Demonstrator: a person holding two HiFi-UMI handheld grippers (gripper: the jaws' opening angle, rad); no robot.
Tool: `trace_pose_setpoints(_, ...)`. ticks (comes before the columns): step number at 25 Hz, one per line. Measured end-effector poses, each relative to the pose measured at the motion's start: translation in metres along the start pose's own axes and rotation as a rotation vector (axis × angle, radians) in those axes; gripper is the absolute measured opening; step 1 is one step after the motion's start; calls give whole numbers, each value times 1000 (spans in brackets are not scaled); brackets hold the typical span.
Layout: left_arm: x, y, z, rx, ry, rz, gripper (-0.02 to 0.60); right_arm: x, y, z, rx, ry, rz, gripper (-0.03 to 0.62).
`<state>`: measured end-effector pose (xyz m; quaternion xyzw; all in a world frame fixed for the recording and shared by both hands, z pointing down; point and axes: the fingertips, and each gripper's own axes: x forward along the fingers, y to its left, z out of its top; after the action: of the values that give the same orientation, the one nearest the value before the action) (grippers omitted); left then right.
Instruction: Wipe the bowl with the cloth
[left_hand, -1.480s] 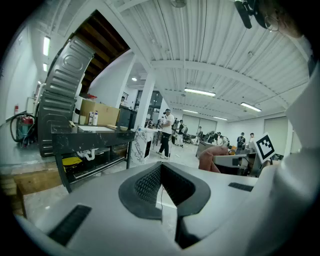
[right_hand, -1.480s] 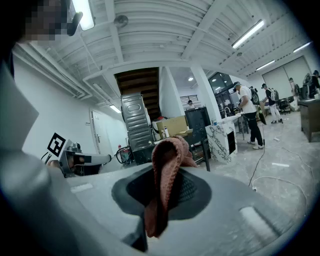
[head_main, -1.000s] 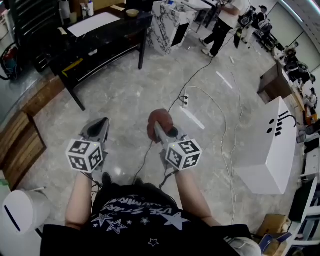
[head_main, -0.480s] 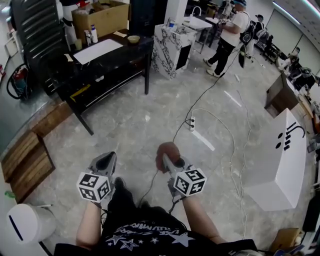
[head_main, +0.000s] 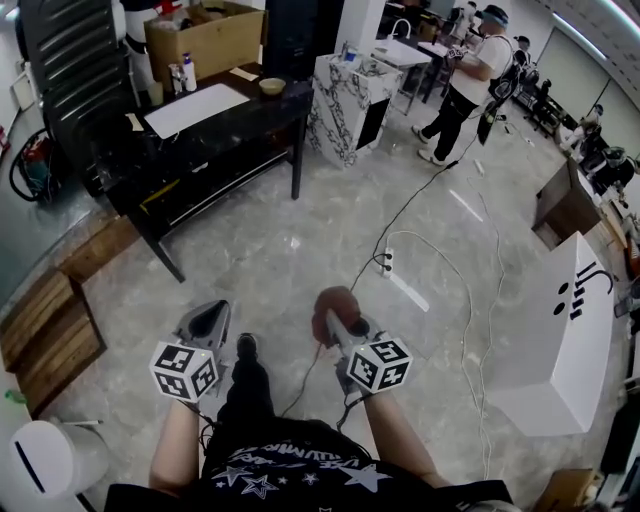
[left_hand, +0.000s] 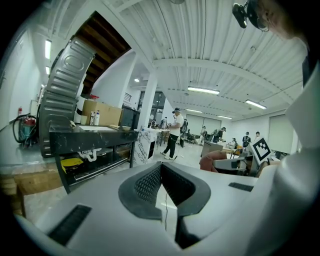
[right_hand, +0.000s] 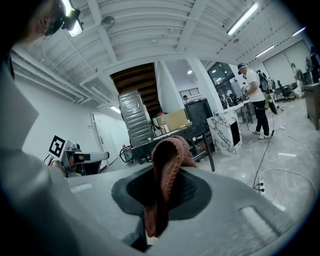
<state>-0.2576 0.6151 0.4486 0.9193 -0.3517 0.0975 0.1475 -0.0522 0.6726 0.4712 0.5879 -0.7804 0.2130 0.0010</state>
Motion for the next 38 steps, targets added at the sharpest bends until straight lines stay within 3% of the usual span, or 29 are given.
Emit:
trace_pose_setpoints(12, 151, 153, 68, -32, 6, -92, 9, 181, -60, 70, -6, 27, -107, 54)
trace_pose_setpoints(21, 251, 277, 127, -28, 40, -124, 9, 344, -73, 134, -2, 38, -109, 54)
trace_pose_setpoints(27, 295, 315, 127, -82, 76, -152, 9, 389, -96, 137, 15, 85, -142, 54)
trace_pose_setpoints(32, 340, 333, 147, -55, 67, -161, 9, 406, -129, 150, 22, 95, -175, 54)
trace_pose_setpoints(38, 393, 341, 154, -77, 75, -127, 9, 456, -181, 172, -2, 89, -131, 54)
